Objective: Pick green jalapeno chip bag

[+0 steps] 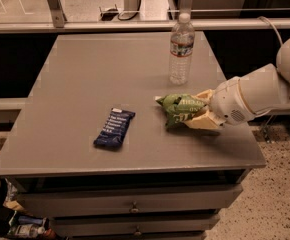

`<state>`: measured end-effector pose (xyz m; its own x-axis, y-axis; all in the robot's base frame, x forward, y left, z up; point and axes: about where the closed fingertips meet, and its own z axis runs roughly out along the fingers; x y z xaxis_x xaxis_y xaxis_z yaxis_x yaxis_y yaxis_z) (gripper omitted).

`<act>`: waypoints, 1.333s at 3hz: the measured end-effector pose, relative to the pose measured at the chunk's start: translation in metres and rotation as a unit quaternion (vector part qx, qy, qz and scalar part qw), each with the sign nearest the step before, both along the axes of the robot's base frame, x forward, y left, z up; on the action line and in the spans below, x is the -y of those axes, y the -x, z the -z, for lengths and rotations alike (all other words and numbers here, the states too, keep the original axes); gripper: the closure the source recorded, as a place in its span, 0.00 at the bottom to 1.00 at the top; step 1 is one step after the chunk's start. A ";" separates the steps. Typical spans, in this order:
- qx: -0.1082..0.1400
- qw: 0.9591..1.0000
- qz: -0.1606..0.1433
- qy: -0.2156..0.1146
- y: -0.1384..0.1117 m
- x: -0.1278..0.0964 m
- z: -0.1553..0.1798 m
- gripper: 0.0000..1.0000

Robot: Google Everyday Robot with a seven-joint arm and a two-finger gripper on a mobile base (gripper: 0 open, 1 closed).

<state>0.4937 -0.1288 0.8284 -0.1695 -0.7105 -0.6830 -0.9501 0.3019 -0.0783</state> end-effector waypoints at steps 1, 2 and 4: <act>0.000 1.000 0.000 0.000 0.000 0.000 0.000 1.00; 0.000 1.000 0.000 0.000 0.000 0.000 0.000 1.00; 0.000 1.000 0.000 0.000 0.000 0.000 0.000 1.00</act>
Offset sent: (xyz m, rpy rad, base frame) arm 0.0028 0.0026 0.0508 0.0380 -0.0854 0.0446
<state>0.4937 -0.1286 0.8288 -0.1686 -0.7105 -0.6832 -0.9502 0.3014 -0.0790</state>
